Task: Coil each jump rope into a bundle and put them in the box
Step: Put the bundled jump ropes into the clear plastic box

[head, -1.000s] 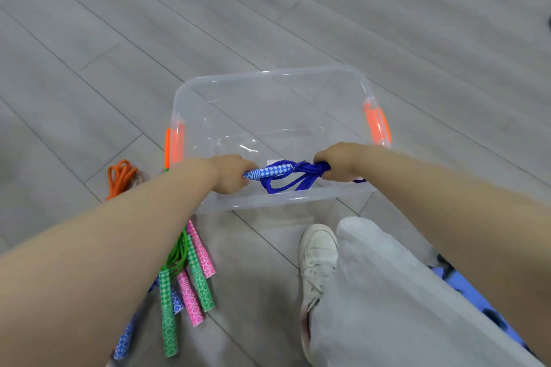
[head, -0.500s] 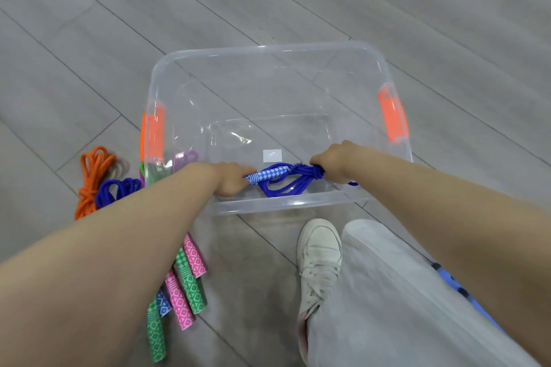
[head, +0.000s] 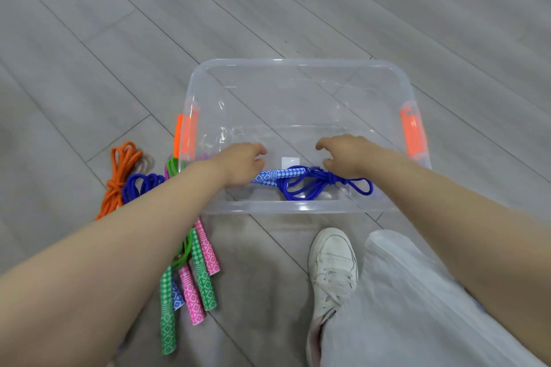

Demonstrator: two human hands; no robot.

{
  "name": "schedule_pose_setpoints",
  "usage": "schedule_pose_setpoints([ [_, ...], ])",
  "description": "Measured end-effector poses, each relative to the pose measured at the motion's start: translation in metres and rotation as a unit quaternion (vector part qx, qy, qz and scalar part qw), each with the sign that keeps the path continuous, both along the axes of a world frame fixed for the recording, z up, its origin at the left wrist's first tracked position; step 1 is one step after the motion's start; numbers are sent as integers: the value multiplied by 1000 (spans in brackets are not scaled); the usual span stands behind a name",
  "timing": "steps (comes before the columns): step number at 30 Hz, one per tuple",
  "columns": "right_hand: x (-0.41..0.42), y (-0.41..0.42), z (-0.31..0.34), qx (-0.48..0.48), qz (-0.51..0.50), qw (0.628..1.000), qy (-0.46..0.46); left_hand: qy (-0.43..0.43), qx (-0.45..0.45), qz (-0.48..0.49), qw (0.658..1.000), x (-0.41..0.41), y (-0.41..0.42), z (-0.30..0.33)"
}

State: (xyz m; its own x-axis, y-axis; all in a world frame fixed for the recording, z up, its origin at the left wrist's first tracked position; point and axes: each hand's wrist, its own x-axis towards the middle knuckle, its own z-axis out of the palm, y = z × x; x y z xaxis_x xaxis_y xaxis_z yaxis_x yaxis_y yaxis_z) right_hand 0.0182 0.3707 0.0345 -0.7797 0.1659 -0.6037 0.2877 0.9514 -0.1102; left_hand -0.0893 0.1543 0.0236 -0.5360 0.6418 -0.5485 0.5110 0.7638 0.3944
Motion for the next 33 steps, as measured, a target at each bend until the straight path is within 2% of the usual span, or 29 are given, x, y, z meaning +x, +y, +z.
schedule_pose_setpoints([
  [3,-19,-23,27,-42,-12,996,77,86,106,35,990,-2,-20,20],
  [7,-50,-71,60,-67,22,983,171,170,254,67,950,6,-46,42],
  [9,-64,-97,73,-63,63,972,216,201,296,90,929,4,-61,51],
  [12,-85,-134,86,-52,131,956,258,206,316,177,909,-2,-92,62],
  [16,-113,-187,94,-12,228,936,268,182,282,275,901,-16,-150,47],
  [20,-133,-246,85,36,386,895,219,102,216,415,878,-10,-206,12],
  [23,-135,-289,72,81,448,869,194,58,168,456,872,19,-229,-20],
  [26,-126,-322,51,110,430,885,140,-16,179,467,866,50,-234,-43],
  [29,-110,-335,21,129,414,898,71,-34,184,445,876,81,-239,-57],
  [33,-91,-328,-11,153,421,894,24,-8,122,342,932,108,-249,-71],
])
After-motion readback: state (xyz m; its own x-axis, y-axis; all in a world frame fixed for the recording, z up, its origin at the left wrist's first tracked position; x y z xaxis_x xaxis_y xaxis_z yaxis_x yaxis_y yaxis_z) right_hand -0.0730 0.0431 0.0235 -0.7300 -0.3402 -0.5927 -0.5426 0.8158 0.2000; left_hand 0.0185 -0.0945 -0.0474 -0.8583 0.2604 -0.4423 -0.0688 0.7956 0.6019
